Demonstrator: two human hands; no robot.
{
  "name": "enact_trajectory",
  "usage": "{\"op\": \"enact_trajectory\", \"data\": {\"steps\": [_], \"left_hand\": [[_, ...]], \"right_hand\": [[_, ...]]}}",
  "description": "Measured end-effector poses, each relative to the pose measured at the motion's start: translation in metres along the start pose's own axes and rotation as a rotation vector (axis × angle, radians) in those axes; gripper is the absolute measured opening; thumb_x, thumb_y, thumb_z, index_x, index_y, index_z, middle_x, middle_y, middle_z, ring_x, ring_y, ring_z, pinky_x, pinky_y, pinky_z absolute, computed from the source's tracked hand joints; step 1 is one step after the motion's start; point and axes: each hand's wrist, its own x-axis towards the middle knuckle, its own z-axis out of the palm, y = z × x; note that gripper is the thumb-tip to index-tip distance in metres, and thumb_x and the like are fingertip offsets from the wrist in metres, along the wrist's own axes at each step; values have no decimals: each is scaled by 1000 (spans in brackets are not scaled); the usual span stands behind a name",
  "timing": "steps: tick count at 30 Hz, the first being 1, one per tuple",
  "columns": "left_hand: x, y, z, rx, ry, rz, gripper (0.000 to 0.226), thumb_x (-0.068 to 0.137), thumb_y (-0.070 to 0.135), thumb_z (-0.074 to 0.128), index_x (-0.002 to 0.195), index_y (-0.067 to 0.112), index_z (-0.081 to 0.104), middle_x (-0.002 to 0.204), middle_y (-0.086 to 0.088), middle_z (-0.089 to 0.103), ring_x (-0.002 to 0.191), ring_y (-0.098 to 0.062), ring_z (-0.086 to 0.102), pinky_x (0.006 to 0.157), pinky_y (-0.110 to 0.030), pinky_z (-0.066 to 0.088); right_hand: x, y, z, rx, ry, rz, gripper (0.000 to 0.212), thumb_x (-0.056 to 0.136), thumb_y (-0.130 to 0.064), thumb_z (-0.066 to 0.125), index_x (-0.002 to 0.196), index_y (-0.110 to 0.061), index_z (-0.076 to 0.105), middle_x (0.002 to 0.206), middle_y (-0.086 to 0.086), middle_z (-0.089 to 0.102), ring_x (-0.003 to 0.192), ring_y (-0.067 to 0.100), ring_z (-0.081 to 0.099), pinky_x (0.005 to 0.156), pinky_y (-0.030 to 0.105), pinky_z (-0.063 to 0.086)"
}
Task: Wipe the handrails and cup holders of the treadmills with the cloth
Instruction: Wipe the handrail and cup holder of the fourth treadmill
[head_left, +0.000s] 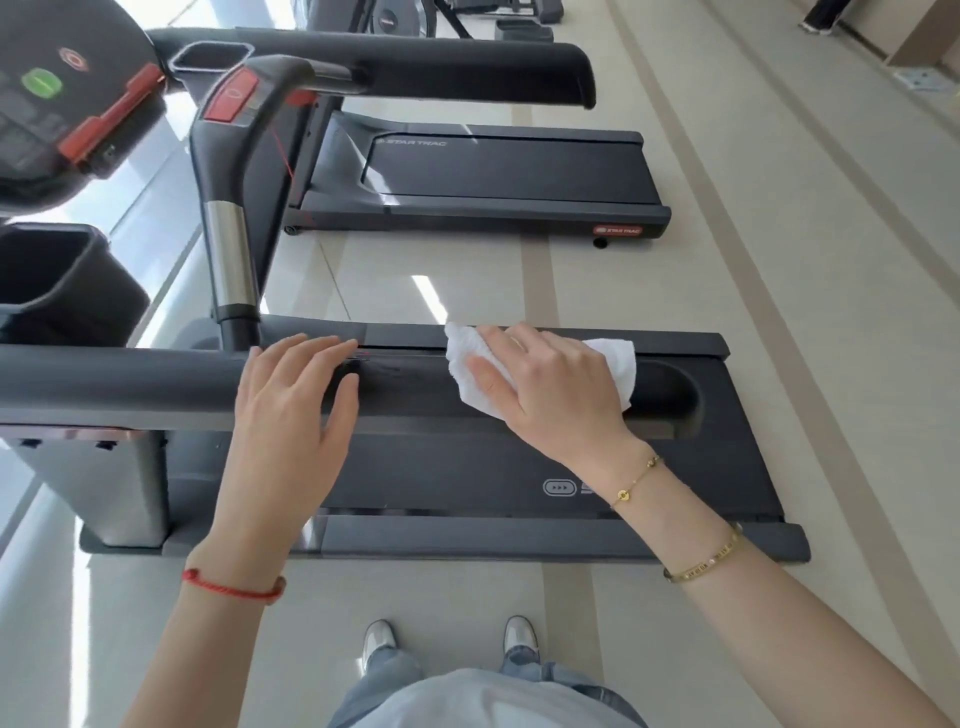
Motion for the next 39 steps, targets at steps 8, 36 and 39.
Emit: {"op": "enact_trajectory", "data": {"steps": [8,36,39], "left_hand": [[4,-51,-21,1,-37,62,36,98,18,52,132,11,56,129,-5,59,126,-27,46,117,-51,23],[28,-97,-43,-57,-150,158,26,98,18,51,120,15,66,111,2,67,101,-23,56,113,-50,27],[27,-95,-42,-65,-138,146,26,98,18,51,119,15,66,110,2,67,102,-24,56,114,-49,26]], "right_hand": [[38,-85,20,-7,31,1,45,101,-48,31,113,-22,65,81,-2,65,62,20,59,55,26,29],[39,-112,31,-54,170,208,32,98,-43,42,90,-22,66,69,-5,60,62,20,54,61,32,40],[57,-119,30,-67,54,265,38,94,-45,36,70,-22,54,59,-4,56,53,24,53,50,30,29]]}}
